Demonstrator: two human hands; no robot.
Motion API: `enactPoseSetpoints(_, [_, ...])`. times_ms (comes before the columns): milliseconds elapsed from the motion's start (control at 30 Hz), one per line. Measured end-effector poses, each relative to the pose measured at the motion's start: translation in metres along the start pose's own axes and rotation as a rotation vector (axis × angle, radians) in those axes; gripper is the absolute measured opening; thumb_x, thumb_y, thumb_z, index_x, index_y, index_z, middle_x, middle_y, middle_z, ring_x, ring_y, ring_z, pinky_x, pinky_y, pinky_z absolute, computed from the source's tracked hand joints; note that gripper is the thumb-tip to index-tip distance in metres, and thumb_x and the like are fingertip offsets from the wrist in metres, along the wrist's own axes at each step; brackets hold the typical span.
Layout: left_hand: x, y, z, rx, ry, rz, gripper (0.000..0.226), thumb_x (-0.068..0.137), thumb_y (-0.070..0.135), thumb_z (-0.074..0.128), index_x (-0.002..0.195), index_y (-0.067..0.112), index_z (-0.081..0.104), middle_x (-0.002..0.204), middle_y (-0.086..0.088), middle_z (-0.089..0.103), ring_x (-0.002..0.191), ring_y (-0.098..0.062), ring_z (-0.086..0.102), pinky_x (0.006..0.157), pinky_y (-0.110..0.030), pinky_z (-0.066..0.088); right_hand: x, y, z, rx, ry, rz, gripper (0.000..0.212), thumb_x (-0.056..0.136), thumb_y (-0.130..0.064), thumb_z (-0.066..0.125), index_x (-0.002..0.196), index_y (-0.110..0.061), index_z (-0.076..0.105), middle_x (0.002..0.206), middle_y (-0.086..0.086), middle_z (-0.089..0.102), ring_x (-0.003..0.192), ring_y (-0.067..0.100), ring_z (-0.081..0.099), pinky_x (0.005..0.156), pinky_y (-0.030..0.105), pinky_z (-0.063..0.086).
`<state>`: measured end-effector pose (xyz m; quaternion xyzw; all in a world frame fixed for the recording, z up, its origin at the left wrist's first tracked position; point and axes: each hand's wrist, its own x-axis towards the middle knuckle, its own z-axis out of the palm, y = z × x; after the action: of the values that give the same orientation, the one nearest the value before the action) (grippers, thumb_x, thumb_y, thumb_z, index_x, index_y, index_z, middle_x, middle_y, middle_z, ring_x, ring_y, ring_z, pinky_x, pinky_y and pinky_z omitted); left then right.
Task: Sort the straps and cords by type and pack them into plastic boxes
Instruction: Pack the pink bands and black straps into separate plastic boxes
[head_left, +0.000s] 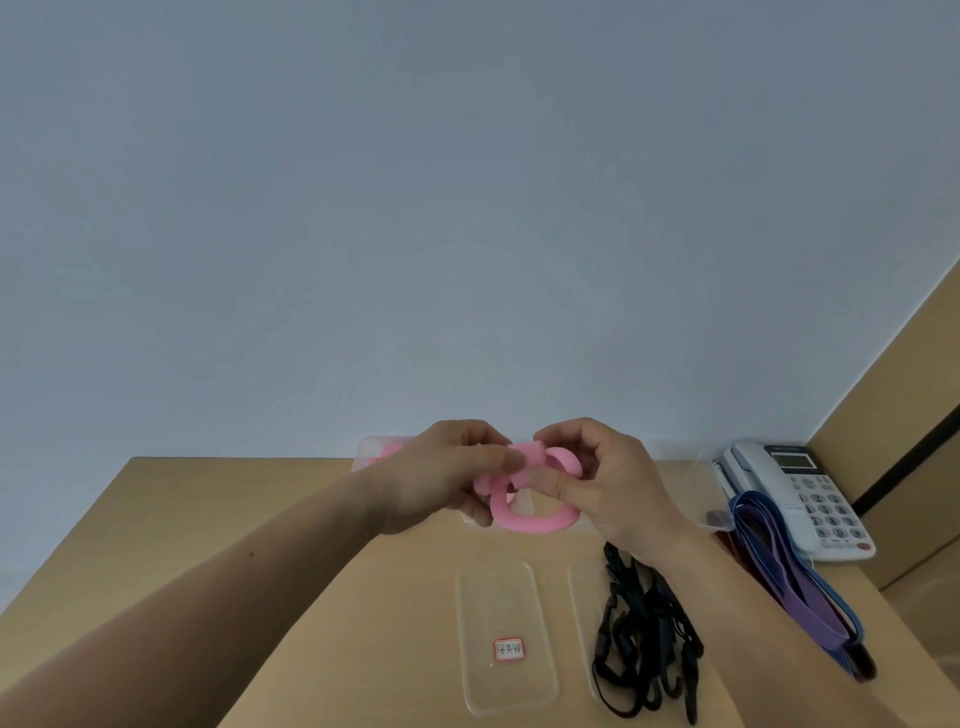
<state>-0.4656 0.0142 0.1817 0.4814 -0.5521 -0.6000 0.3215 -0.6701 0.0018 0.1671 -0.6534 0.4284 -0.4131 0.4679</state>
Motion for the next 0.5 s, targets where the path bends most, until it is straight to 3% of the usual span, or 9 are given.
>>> enactPoseSetpoints(67, [0.0004, -0.0002, -0.0002, -0.025, 0.021, 0.007, 0.043, 0.078, 0.03, 0.07, 0.106, 0.0, 0.061, 0.086, -0.015, 0.07, 0.076, -0.031, 0.06, 0.069, -0.039, 0.053, 0.0, 0.0011, 0.0001, -0.04, -0.017, -0.018, 0.035, 0.067, -0.021, 0.09, 0.094, -0.031, 0.069, 0.083, -0.002, 0.072, 0.074, 0.011, 0.068, 0.068, 0.024, 0.057])
enactPoseSetpoints(200, [-0.001, 0.0002, -0.0011, 0.01, 0.042, 0.076, 0.027, 0.079, 0.015, 0.075, 0.1, 0.006, 0.061, 0.077, -0.006, 0.065, 0.064, -0.026, 0.058, 0.06, -0.031, 0.051, -0.0001, 0.0007, 0.0024, -0.123, -0.037, -0.027, 0.037, 0.061, -0.03, 0.082, 0.092, -0.038, 0.063, 0.084, 0.004, 0.068, 0.072, 0.014, 0.064, 0.066, 0.029, 0.056])
enactPoseSetpoints(333, [-0.0024, -0.0013, 0.0014, 0.087, 0.068, 0.169, 0.026, 0.074, 0.018, 0.074, 0.096, 0.012, 0.061, 0.088, -0.003, 0.065, 0.065, -0.02, 0.062, 0.061, -0.028, 0.05, 0.0006, -0.0001, 0.0012, -0.087, -0.092, -0.035, 0.036, 0.064, -0.031, 0.079, 0.096, -0.025, 0.063, 0.09, 0.003, 0.068, 0.08, 0.021, 0.064, 0.069, 0.029, 0.054])
enactPoseSetpoints(500, [-0.0027, -0.0046, 0.0039, 0.068, 0.047, 0.254, 0.02, 0.08, 0.007, 0.069, 0.094, 0.017, 0.059, 0.09, -0.001, 0.066, 0.076, -0.019, 0.062, 0.072, -0.038, 0.046, 0.0067, -0.0026, -0.0045, 0.059, -0.104, 0.09, 0.037, 0.079, -0.041, 0.071, 0.108, -0.019, 0.067, 0.082, -0.008, 0.07, 0.074, 0.013, 0.065, 0.071, 0.024, 0.053])
